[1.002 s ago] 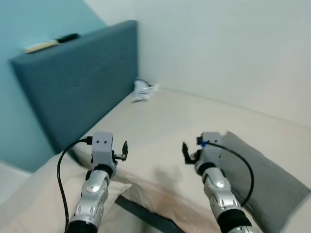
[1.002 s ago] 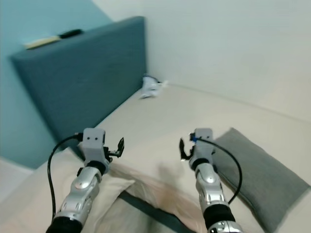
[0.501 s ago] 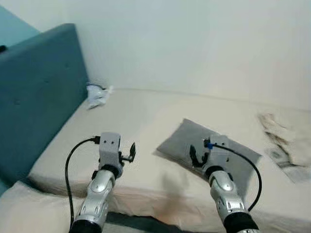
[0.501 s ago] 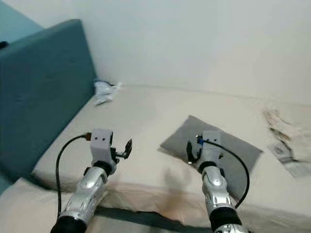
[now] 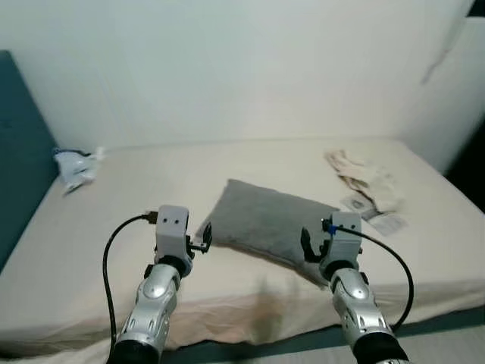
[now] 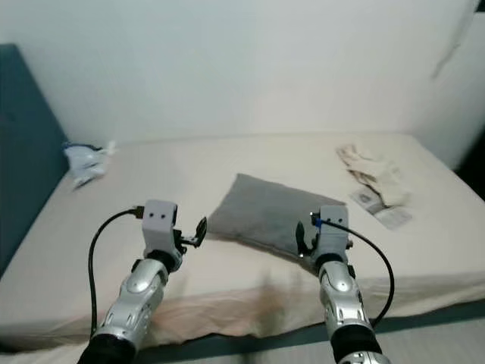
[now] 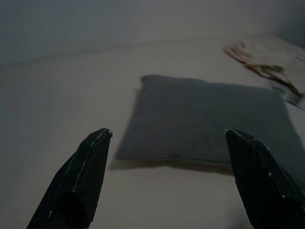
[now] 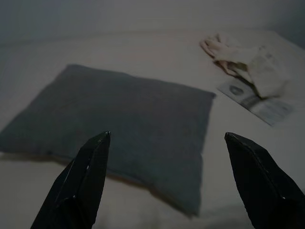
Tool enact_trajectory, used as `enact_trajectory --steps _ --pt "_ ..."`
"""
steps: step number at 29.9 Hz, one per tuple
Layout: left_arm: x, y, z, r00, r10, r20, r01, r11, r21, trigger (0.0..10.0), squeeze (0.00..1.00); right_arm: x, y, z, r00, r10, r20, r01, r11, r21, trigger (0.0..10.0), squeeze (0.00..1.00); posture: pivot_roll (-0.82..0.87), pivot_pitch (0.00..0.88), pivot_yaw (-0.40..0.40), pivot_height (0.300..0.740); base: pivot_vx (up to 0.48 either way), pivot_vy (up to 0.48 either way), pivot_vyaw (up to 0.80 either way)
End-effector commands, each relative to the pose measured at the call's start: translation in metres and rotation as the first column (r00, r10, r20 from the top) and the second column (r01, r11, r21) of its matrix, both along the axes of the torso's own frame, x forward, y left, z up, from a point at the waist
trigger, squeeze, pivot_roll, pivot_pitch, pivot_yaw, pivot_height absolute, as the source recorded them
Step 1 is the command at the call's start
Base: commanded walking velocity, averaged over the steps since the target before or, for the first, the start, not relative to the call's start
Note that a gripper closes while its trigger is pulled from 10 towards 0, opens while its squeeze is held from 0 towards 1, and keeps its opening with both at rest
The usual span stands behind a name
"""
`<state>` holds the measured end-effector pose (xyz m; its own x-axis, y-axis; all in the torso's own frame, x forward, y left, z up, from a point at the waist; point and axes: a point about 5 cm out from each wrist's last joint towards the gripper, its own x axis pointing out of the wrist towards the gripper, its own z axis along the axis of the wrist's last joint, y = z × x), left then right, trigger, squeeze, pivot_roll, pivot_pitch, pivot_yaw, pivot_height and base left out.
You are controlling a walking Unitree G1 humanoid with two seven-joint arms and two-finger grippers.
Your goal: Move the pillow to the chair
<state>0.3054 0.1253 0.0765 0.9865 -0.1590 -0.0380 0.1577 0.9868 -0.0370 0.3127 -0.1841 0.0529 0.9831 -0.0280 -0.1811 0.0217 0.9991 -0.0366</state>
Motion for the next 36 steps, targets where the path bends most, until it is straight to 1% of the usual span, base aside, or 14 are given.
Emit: enact_trajectory --steps 1,2,3,5,6,9,22,23,25,27,29,30,32,36 --pt "-0.002 0.0016 -0.0051 1.0 0.007 -0.021 -0.007 1.0 0.003 10.0 0.0 0.0031 0.0046 0.0037 0.999 0.042 0.012 -0.042 0.998 -0.042 10.0 0.0 -0.03 0.015 0.021 0.74 0.0 0.0 0.0" --pt "-0.0021 0.0019 -0.0051 1.0 0.013 -0.021 -0.013 1.0 0.007 10.0 0.0 0.0037 0.0055 0.0022 0.999 0.043 -0.006 -0.043 0.999 -0.031 10.0 0.0 -0.03 0.018 0.021 0.74 0.0 0.0 0.0" --pt "-0.0021 0.0019 -0.0051 1.0 0.013 -0.021 -0.013 1.0 0.007 10.0 0.0 0.0037 0.0055 0.0022 0.999 0.043 -0.006 -0.043 0.999 -0.031 10.0 0.0 -0.03 0.018 0.021 0.74 0.0 0.0 0.0" --pt "-0.0021 0.0025 -0.0051 1.0 0.022 -0.022 -0.022 1.0 0.011 10.0 0.0 0.005 0.0067 0.0044 0.999 0.052 0.007 -0.052 0.999 -0.003 10.0 0.0 -0.03 0.02 0.019 0.74 0.0 0.0 0.0" --pt "-0.0023 0.0037 -0.005 0.999 0.038 -0.022 -0.037 0.999 0.019 10.0 0.0 0.0061 0.0083 0.0073 0.998 0.064 0.027 -0.064 0.998 0.014 10.0 0.0 -0.03 0.021 0.018 0.74 0.0 -0.458 0.0" --pt "-0.0024 0.0041 -0.0052 0.999 0.046 -0.024 -0.045 0.999 0.019 10.0 0.0 0.0067 0.0094 0.0085 0.997 0.07 0.032 -0.07 0.997 0.017 10.0 0.0 -0.02 0.023 0.016 0.74 0.0 -0.472 0.0" --pt "-0.0024 0.0034 -0.0046 0.999 0.038 -0.019 -0.038 0.999 0.016 10.0 0.0 0.005 0.0095 0.0066 0.997 0.071 0.029 -0.071 0.997 0.022 10.0 0.0 -0.03 0.028 0.022 0.74 0.0 -0.48 0.0" --pt "-0.0022 0.004 -0.0061 0.998 0.041 -0.039 -0.041 0.999 -0.003 10.0 0.0 0.0047 0.0091 0.0063 0.997 0.07 0.028 -0.071 0.997 0.022 10.0 0.0 -0.03 0.029 0.022 0.74 0.0 0.0 0.0" --pt "-0.0017 0.0048 -0.0062 0.998 0.044 -0.04 -0.043 0.999 0.007 10.0 0.0 0.0045 0.0089 0.006 0.997 0.07 0.027 -0.07 0.997 0.022 10.0 0.0 -0.03 0.029 0.022 0.74 0.0 0.0 0.0" --pt "-0.0017 0.0041 -0.007 0.998 0.028 -0.057 -0.029 1.0 -0.007 10.0 0.0 0.0042 0.0087 0.0059 0.997 0.069 0.027 -0.07 0.997 0.023 10.0 0.0 -0.03 0.03 0.022 0.74 0.0 0.0 0.0" --pt "-0.0018 0.0041 -0.0068 0.999 0.021 -0.049 -0.021 1.0 0.0 10.0 0.0 0.0039 0.0089 0.0056 0.997 0.069 0.027 -0.07 0.997 0.023 10.0 0.0 -0.03 0.029 0.023 0.74 0.0 0.0 0.0" --pt "-0.0021 0.0036 -0.0083 0.998 0.01 -0.062 -0.01 1.0 -0.006 10.0 0.0 0.0037 0.0092 0.0054 0.997 0.07 0.027 -0.07 0.997 0.024 10.0 0.0 -0.03 0.03 0.023 0.74 0.0 0.465 0.0" --pt "-0.0024 0.0041 -0.0083 0.998 0.005 -0.058 -0.005 1.0 0.005 10.0 0.0 0.0032 0.0097 0.0049 0.997 0.07 0.026 -0.071 0.997 0.026 10.0 0.0 -0.03 0.029 0.024 0.74 0.0 0.465 0.0" --pt "-0.0027 0.0053 -0.0086 0.998 0.021 -0.063 -0.02 1.0 0.018 10.0 0.0 0.0022 0.0103 0.0035 0.997 0.072 0.022 -0.073 0.997 0.027 10.0 0.0 -0.03 0.031 0.024 0.74 0.0 0.116 0.0"
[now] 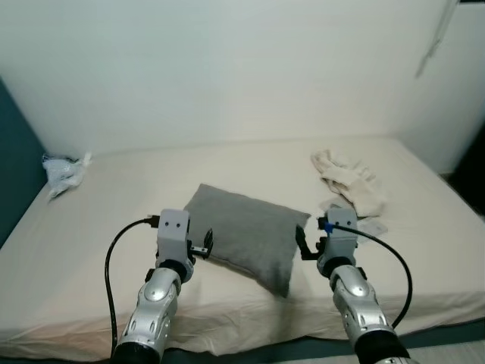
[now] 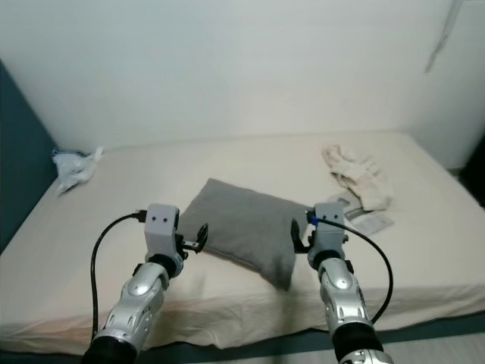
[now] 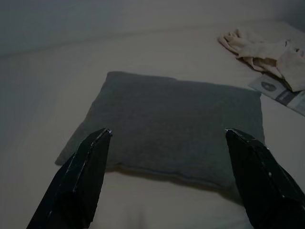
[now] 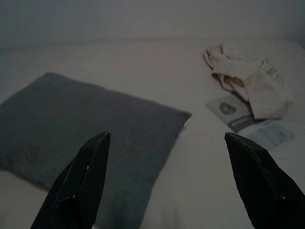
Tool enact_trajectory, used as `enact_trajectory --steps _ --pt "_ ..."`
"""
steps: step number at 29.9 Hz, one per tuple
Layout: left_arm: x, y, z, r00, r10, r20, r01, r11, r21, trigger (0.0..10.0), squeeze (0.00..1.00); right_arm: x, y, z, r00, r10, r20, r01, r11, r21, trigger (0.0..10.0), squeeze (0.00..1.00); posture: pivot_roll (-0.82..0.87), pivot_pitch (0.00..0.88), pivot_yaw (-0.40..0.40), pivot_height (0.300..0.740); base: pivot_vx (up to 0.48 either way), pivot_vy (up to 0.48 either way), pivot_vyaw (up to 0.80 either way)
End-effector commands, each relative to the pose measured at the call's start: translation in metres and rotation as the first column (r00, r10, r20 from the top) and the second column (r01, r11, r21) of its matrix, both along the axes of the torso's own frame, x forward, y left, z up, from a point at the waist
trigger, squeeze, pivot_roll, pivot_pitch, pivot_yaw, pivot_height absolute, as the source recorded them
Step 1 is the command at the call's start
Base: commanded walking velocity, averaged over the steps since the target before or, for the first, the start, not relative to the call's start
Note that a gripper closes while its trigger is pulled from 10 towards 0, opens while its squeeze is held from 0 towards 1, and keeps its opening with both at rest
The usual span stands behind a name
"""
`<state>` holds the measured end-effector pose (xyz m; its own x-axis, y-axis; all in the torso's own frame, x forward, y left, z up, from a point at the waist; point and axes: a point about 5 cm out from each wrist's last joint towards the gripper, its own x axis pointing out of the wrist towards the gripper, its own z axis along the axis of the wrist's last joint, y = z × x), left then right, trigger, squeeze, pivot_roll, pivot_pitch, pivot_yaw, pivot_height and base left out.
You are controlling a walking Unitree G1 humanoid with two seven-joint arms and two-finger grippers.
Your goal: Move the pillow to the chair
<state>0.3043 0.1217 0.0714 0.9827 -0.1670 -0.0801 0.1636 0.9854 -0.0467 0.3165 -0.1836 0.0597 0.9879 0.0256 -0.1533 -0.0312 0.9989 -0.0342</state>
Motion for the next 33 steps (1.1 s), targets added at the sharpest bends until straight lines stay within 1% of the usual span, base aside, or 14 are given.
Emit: enact_trajectory --steps 1,5,11,16,21,33 --pt "-0.001 0.009 -0.004 0.999 0.026 -0.022 -0.026 0.999 0.026 10.0 0.0 -0.002 0.01 -0.004 1.0 0.019 -0.008 -0.019 1.0 0.024 10.0 0.0 -0.03 0.031 0.024 0.74 0.0 0.0 0.0" --pt "-0.001 0.006 -0.002 1.0 0.008 -0.015 -0.008 1.0 0.008 10.0 0.0 -0.003 0.009 -0.004 1.0 0.018 -0.007 -0.018 1.0 0.022 10.0 0.0 -0.03 0.032 0.025 0.74 0.0 0.0 0.0" --pt "-0.001 0.006 0.002 0.999 0.018 0.028 -0.018 0.999 0.027 10.0 0.0 -0.004 0.008 -0.002 1.0 0.006 0.012 -0.006 1.0 0.028 10.0 0.0 -0.03 0.027 0.029 0.74 0.0 0.0 0.0" --pt "-0.001 0.003 0.006 0.998 -0.009 0.055 0.009 1.0 0.001 10.0 0.0 -0.003 0.006 0.0 1.0 0.0 0.026 -0.001 0.999 0.034 10.0 0.0 -0.03 0.024 0.03 0.74 0.0 0.0 0.0" --pt "-0.001 0.002 0.01 0.996 -0.029 0.084 0.03 1.0 -0.004 10.0 0.0 -0.002 0.006 0.002 0.999 -0.001 0.032 0.0 1.0 0.031 10.0 0.0 -0.03 0.021 0.028 0.74 0.397 0.0 0.0" --pt "-0.002 0.004 0.01 0.996 -0.022 0.088 0.024 1.0 -0.016 10.0 0.0 -0.001 0.008 0.002 0.999 0.003 0.035 -0.004 0.999 0.032 10.0 0.0 -0.03 0.028 0.022 0.74 0.477 0.0 0.0"
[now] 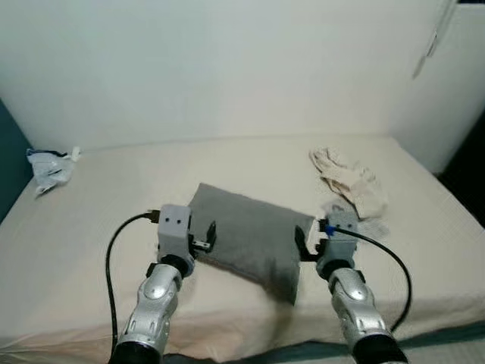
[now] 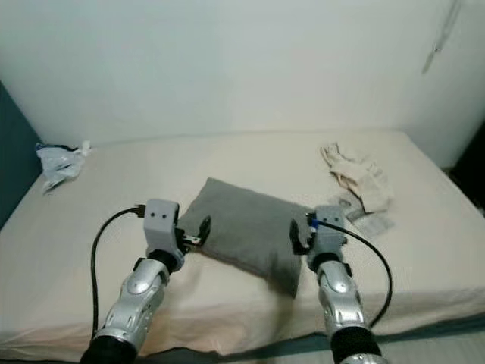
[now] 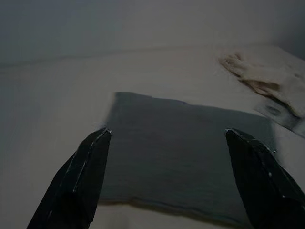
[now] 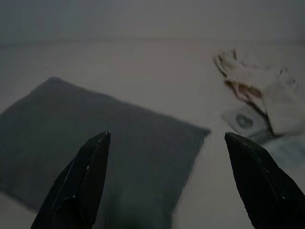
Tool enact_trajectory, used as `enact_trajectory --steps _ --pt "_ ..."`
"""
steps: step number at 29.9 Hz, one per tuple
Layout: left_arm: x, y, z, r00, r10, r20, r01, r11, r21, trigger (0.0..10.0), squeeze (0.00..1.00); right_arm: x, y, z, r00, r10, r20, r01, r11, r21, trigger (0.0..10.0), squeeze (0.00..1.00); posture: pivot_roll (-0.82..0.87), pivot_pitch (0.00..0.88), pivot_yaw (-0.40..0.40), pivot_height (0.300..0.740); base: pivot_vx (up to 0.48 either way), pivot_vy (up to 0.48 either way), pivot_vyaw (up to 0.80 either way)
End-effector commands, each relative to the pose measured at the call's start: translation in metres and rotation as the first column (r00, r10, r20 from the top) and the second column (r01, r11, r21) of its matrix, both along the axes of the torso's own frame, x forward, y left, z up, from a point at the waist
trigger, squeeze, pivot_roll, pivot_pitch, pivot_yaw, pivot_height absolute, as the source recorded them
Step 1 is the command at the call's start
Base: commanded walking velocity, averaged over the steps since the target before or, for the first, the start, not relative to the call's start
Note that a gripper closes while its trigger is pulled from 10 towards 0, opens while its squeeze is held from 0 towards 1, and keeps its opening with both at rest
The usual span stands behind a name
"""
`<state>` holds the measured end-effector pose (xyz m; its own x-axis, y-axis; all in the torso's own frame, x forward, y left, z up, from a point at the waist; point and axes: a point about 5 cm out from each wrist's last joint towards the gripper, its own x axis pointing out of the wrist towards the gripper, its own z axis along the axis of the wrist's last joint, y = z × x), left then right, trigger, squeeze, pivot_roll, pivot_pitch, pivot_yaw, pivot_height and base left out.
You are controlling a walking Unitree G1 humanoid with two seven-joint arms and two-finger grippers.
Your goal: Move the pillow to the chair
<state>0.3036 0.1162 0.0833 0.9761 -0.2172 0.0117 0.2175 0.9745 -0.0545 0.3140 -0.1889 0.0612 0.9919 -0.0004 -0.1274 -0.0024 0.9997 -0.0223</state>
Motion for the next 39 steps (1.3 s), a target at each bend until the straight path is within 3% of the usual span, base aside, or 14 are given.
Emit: enact_trajectory --steps 1,6,23,39 --pt "-0.002 0.01 -0.002 1.0 0.031 -0.001 -0.031 1.0 0.004 10.0 0.0 0.001 0.013 0.001 0.999 0.033 0.01 -0.033 0.999 0.017 10.0 0.0 -0.03 0.028 0.022 0.74 0.48 0.0 0.0" --pt "-0.001 0.011 -0.001 0.999 0.042 0.006 -0.042 0.999 -0.007 10.0 0.0 0.002 0.012 0.001 0.999 0.034 0.011 -0.034 0.999 0.015 10.0 0.0 -0.03 0.029 0.02 0.74 0.438 0.0 0.0" --pt "0.0 0.021 0.0 0.996 0.089 0.008 -0.088 0.996 -0.011 10.0 0.0 0.002 0.013 0.001 0.999 0.04 0.008 -0.04 0.999 0.018 10.0 0.0 -0.02 0.033 0.023 0.74 0.0 0.0 0.0" --pt "0.002 0.016 -0.004 0.999 0.043 -0.019 -0.042 0.999 0.029 10.0 0.0 0.0 0.013 -0.005 0.999 0.038 -0.012 -0.037 0.999 0.029 10.0 0.0 -0.02 0.024 0.032 0.74 0.0 0.0 0.0"
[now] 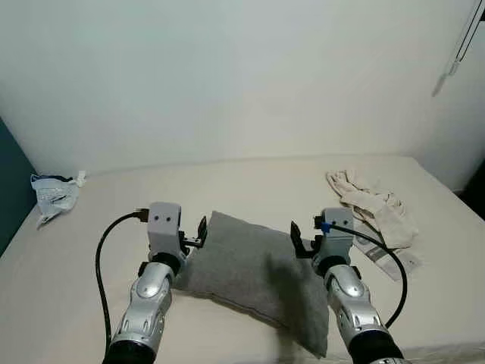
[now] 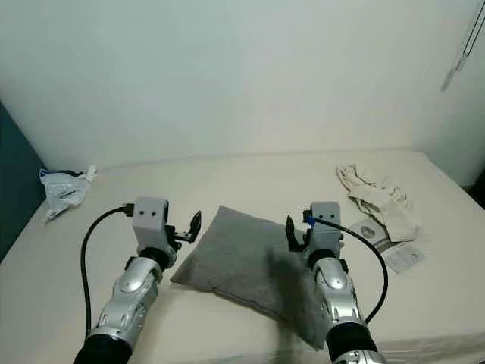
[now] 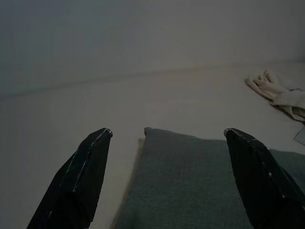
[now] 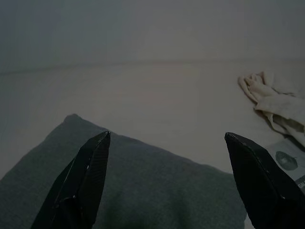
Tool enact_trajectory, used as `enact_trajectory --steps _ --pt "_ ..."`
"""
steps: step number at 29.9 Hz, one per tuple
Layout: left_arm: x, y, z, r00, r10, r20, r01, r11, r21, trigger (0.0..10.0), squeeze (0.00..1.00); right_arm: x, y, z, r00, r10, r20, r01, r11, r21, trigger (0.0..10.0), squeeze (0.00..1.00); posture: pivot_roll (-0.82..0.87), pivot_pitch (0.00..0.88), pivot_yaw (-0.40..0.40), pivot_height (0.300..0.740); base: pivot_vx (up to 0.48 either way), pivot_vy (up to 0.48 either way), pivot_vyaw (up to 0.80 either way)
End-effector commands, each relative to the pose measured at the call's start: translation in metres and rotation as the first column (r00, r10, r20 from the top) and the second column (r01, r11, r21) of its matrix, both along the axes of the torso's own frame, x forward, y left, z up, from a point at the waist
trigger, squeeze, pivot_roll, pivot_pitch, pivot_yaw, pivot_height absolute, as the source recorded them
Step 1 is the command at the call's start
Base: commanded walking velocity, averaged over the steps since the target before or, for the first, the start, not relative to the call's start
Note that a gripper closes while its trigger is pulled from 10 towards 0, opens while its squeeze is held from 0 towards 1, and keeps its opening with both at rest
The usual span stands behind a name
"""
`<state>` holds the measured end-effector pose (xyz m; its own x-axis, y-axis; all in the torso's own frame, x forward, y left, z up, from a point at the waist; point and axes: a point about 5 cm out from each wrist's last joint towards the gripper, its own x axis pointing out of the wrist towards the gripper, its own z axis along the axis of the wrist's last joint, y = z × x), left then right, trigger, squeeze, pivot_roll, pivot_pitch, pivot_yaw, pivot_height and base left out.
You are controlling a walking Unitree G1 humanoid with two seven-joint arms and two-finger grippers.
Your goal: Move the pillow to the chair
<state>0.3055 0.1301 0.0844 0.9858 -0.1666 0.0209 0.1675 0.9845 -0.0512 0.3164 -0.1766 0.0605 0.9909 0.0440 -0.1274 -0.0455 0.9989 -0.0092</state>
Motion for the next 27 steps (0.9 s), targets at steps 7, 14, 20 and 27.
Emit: enact_trajectory --steps 7,14,20,27 --pt "0.0008 0.0013 -0.0055 0.999 -0.013 -0.039 0.015 0.999 0.036 10.0 0.0 -0.0025 0.0005 -0.0032 1.0 -0.01 -0.007 0.01 1.0 0.024 10.0 0.0 -0.03 0.021 0.037 0.74 0.0 0.0 0.0" --pt "0.0025 0.0065 -0.0124 0.995 0.044 -0.085 -0.036 0.995 0.095 10.0 0.0 -0.0026 -0.0015 -0.0039 1.0 -0.02 -0.014 0.02 0.999 0.035 10.0 0.0 -0.03 0.022 0.034 0.74 0.0 0.0 0.0" --pt "0.0012 0.0075 -0.0127 0.996 0.04 -0.084 -0.032 0.995 0.094 10.0 0.0 -0.0029 -0.0023 -0.002 1.0 -0.029 0.003 0.029 0.998 0.057 10.0 0.0 -0.02 0.023 0.034 0.72 0.0 0.0 0.0" --pt "0.0036 0.0029 -0.0108 0.996 0.015 -0.083 -0.006 0.994 0.114 10.0 0.0 -0.0021 -0.0025 -0.0009 0.999 -0.033 0.005 0.033 0.998 0.052 10.0 0.0 -0.03 0.03 0.04 0.685 0.0 0.0 0.0"
